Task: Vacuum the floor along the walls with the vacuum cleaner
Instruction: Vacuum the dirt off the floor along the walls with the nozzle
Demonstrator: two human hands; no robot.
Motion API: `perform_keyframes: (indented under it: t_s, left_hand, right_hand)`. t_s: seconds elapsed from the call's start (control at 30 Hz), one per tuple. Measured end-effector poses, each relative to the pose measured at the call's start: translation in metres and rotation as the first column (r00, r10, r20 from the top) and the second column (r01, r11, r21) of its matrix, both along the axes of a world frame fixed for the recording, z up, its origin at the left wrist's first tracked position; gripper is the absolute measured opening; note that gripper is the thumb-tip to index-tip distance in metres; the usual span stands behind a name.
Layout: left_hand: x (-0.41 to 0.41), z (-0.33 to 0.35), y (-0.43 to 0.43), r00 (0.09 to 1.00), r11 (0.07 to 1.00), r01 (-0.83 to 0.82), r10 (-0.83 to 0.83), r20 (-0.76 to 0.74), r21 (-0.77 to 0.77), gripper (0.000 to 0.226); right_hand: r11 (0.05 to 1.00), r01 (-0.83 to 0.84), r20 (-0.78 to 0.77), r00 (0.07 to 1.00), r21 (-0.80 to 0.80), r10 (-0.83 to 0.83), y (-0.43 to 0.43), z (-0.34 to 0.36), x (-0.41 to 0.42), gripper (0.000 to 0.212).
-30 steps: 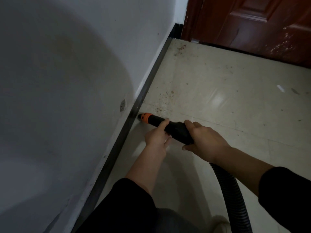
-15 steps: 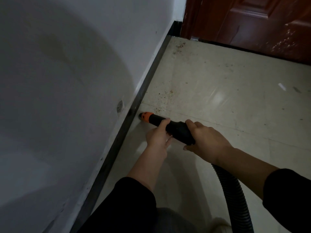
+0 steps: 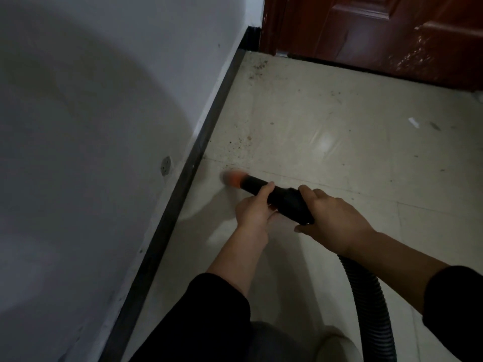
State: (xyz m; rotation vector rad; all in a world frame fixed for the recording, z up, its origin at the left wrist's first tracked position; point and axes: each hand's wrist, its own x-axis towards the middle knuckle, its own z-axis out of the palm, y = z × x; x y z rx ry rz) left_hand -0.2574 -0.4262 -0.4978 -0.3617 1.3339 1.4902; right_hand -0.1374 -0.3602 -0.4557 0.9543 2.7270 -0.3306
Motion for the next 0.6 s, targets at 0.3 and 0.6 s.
perform_keyframes:
  t_s: [0.3,0.6]
  left_hand:
    - [0.012,-0.002,0.014,0.999,0.998,0.049,-0.049,0.000,0.028,0.030]
    - [0.020,-0.002,0.015,0.997,0.998,0.054,-0.056,0.046,0.027,0.034]
  right_hand:
    - [0.998,0.054,0.011,0.998,0.022,-0.054,0.005,0.003,0.014,0.061]
    - [0.998,0.055,0.028,0.998,0.043,-0.056,0.004,0.007,0.025,0.060]
